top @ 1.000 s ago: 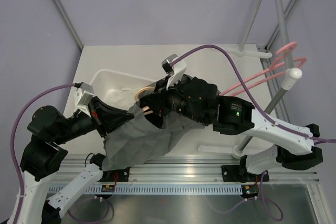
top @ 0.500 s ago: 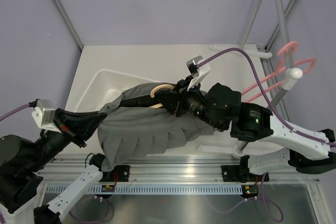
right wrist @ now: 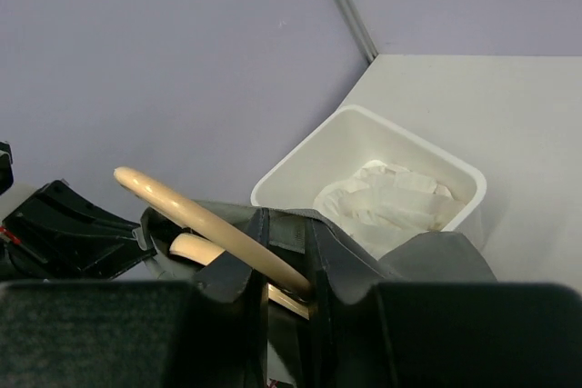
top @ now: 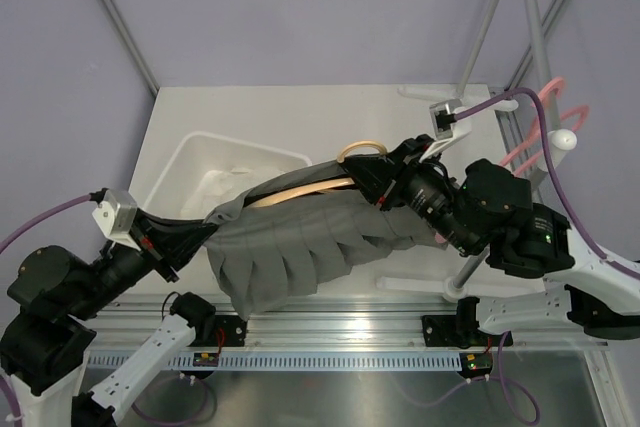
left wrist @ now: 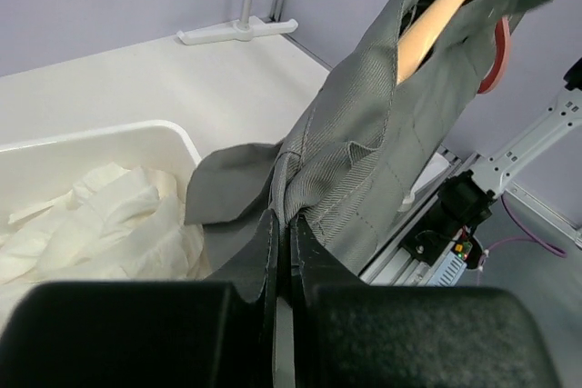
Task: Remove the skirt from the hanger
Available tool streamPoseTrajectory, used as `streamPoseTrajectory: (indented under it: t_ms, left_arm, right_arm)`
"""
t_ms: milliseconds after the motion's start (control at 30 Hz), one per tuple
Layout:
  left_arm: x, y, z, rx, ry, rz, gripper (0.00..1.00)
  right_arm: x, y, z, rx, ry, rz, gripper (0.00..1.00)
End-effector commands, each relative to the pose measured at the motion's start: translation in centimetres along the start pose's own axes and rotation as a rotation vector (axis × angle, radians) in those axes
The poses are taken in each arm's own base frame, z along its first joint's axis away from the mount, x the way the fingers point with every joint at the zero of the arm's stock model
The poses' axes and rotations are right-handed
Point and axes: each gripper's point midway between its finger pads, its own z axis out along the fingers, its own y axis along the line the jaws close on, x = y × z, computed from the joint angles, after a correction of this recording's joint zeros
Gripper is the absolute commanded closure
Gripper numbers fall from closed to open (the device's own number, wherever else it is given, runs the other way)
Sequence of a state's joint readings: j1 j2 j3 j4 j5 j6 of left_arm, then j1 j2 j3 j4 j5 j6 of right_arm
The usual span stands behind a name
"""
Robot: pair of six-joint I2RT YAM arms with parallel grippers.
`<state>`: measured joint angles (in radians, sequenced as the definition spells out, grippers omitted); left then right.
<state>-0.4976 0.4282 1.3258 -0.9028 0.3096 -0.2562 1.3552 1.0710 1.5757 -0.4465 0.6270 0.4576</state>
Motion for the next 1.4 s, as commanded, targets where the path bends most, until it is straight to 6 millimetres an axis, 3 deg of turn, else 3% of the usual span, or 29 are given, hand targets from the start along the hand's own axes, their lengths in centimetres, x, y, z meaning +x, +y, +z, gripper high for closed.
streamPoseTrajectory:
  t_ms: [0,433,467,500,567,700,767,900,1033,1167,1267,1367]
  left_arm:
    - [0.4,-0.1,-0.3,0.015,-0.021,0.015,1.00]
    - [4.1,-0.2,3.1,0.088,0.187,-0.067,1.00]
    - [4.4,-0.5,3.2,0.107,0.204,-0.073,0.95]
    - [4.3,-0.9,3.5,0.135,0.206,-0.070,0.82]
    - [4.3,-1.9,3.5,0.199,0.196,-0.074,0.40]
    - [1.6,-4.3,2.5,0.329,0.064,-0.024,0.17]
    - [1.3,-5.3,2.2,0.387,0.060,-0.013,0.14]
    - [1.4,-5.2,2.5,0.389,0.065,-0.008,0.12]
    - [2.6,-4.0,3.7,0.352,0.090,0.002,0.09]
    - [5.1,-2.6,5.2,0.332,0.154,0.014,0.09]
    - [6.7,-1.4,5.3,0.294,0.186,0.057,0.08]
    - [6.8,-1.1,4.8,0.291,0.146,0.130,0.06]
  right_arm:
    - [-5.3,-3.5,-2.4,0.143,-0.158,-0.001,1.00]
    - [-7.5,-3.9,-4.3,0.097,-0.232,0.066,1.00]
    - [-7.7,-3.8,-4.3,0.089,-0.233,0.068,1.00]
    - [-7.4,-3.6,-4.2,0.079,-0.220,0.056,1.00]
    - [-6.9,-3.1,-3.7,0.068,-0.196,0.034,1.00]
    - [-5.5,-1.9,-2.5,0.038,-0.133,-0.016,1.00]
    - [-5.1,-1.6,-2.1,0.034,-0.121,-0.022,1.00]
    - [-5.2,-1.3,-2.0,0.021,-0.120,-0.022,1.00]
    - [-5.6,-1.1,-2.3,0.005,-0.123,-0.012,1.00]
    - [-6.3,-1.0,-2.6,0.000,-0.139,-0.001,1.00]
    - [-6.9,-0.9,-3.1,-0.010,-0.148,0.009,1.00]
    - [-7.5,-1.0,-3.6,-0.013,-0.155,0.027,1.00]
